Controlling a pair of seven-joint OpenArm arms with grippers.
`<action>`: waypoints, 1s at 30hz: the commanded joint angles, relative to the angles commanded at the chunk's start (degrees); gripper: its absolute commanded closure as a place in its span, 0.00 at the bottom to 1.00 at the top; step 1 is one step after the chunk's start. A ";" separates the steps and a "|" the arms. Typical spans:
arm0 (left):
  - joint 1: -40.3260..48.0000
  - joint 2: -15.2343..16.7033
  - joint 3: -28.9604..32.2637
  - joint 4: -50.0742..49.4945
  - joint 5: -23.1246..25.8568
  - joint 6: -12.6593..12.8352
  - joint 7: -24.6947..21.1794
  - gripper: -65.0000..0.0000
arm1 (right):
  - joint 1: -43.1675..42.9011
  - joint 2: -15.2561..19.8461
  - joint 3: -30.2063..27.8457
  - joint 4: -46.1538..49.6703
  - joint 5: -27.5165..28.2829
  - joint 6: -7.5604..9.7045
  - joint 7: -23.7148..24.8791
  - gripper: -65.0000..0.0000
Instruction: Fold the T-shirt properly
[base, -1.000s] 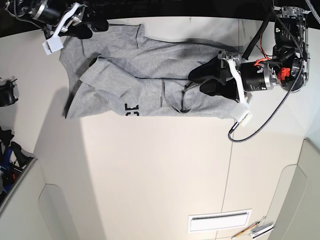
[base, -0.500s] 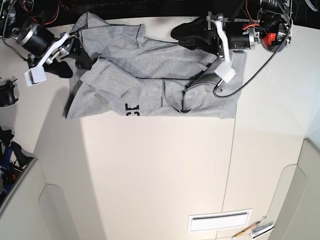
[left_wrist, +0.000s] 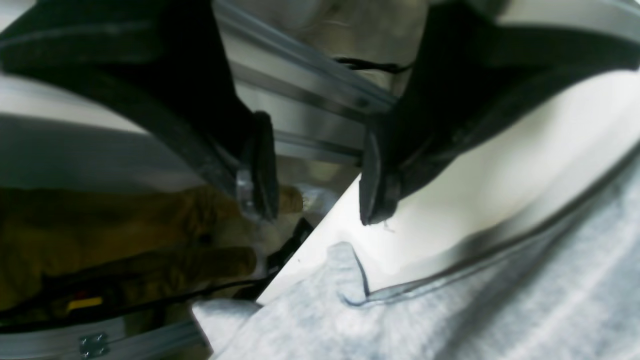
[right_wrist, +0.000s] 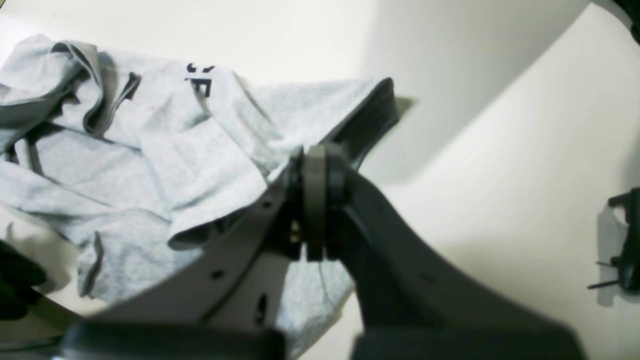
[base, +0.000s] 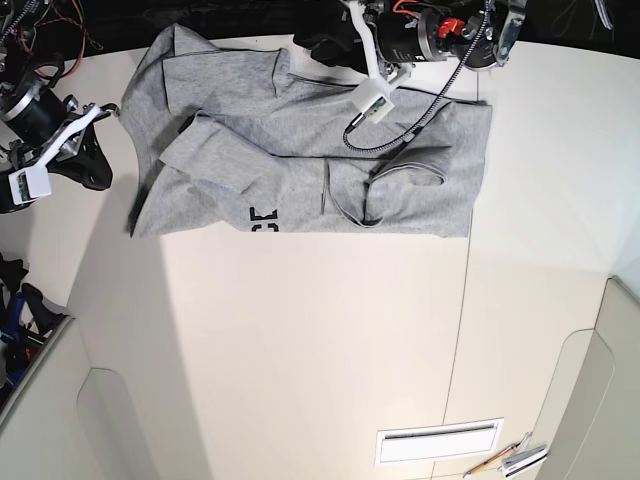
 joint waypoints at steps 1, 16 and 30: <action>-0.07 0.74 -0.02 -0.02 0.33 0.00 0.00 0.58 | 0.00 0.00 0.00 0.00 -0.02 0.00 -0.02 1.00; -5.97 0.76 3.69 -10.10 -0.11 0.00 -1.60 0.51 | 1.79 0.39 0.02 0.00 0.04 -1.03 0.02 0.98; -7.43 0.76 4.96 -10.10 -3.65 0.00 0.66 0.70 | 2.29 0.46 0.07 0.00 0.00 -1.05 -0.02 0.98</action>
